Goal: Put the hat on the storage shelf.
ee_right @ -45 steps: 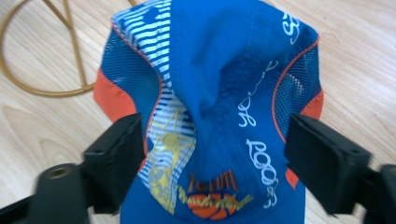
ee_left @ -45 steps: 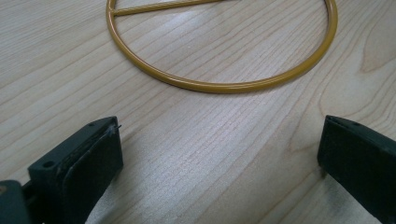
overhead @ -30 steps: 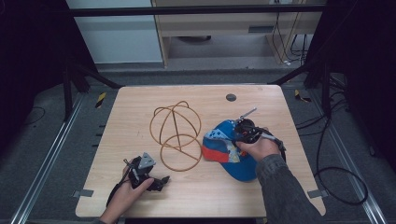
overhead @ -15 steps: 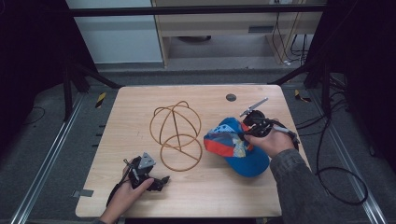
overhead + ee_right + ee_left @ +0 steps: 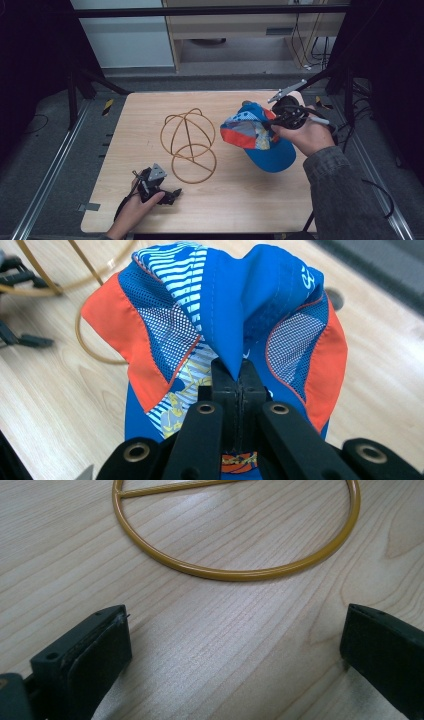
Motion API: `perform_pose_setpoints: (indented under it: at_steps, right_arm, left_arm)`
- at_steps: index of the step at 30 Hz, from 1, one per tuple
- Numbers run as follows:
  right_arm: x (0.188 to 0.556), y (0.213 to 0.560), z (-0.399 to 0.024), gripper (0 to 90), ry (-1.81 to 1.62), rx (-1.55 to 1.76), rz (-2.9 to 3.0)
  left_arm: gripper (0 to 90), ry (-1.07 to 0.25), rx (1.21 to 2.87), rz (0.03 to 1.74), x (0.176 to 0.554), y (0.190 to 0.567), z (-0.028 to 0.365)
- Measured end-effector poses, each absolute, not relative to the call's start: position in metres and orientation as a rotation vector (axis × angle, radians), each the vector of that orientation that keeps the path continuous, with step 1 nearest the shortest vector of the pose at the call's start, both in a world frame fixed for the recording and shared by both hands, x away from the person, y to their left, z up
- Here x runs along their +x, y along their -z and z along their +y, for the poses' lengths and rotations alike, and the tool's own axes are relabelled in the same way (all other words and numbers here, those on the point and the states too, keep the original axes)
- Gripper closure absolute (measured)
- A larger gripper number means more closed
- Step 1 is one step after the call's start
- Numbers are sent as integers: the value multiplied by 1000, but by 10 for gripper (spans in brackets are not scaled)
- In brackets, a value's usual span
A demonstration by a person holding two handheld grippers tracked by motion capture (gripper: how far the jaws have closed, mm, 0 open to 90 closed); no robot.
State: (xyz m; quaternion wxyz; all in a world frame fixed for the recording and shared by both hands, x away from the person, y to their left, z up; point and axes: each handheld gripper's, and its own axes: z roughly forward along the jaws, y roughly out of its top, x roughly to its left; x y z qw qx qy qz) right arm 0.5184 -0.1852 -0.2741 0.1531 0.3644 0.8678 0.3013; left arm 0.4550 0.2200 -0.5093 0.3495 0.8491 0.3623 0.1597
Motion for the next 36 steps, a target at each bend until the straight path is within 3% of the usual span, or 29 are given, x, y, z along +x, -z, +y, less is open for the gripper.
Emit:
perform_pose_setpoints:
  at_steps: [14,26,36]
  right_arm:
    - [521,229,-169,899,-897,950,2455]
    - [528,189,-130,899,-918,842,2434]
    - [535,178,-98,899,-934,777,2458]
  left_arm:
    - [0,-413,2200,939,455,509,220]
    - [0,-412,2201,939,455,509,220]
    - [0,-415,2200,943,455,509,219]
